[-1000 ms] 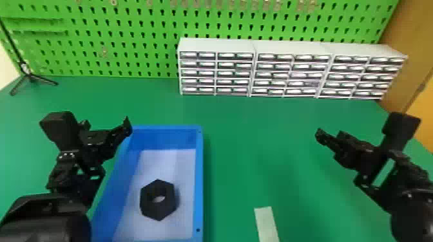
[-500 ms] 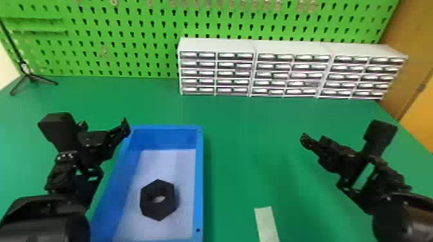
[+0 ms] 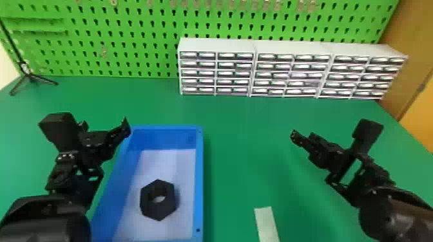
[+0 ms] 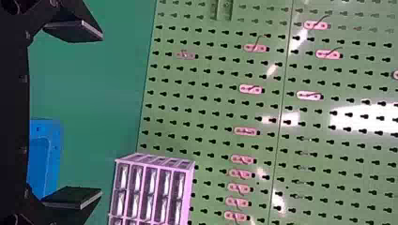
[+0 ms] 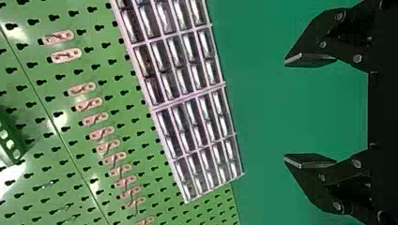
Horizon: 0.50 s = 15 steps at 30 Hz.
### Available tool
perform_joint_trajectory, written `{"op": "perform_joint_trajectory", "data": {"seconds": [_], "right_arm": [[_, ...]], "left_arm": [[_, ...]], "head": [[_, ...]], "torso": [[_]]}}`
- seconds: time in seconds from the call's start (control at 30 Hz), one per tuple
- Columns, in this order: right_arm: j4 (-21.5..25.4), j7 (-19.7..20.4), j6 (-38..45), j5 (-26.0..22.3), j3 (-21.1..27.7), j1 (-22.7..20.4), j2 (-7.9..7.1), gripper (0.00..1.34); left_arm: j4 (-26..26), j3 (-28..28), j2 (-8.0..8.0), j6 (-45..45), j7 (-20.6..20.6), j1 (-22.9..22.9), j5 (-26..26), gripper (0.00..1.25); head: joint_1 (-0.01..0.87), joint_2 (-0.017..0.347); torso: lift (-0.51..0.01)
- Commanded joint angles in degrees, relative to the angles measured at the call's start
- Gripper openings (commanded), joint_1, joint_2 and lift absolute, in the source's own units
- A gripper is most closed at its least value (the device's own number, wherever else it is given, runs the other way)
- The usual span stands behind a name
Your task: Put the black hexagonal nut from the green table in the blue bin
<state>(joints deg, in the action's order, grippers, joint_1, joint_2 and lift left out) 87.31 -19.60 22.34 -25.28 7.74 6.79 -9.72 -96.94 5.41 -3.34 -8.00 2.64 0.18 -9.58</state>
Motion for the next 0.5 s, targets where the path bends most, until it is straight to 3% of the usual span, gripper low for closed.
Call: {"op": "perform_joint_trajectory", "data": {"seconds": [0.0, 0.47], "right_arm": [[-0.4, 0.0, 0.0, 0.1, -0.4, 0.6, -0.04, 0.80], [-0.5, 0.0, 0.0, 0.3, -0.5, 0.7, -0.21, 0.80]], "left_arm": [[0.0, 0.0, 0.00, 0.0, 0.0, 0.0, 0.0, 1.13], [0.0, -0.1, 0.00, 0.0, 0.0, -0.1, 0.0, 1.13]], "head": [[0.692, 0.008], [0.692, 0.008]], "torso": [[-0.097], [-0.097]]}}
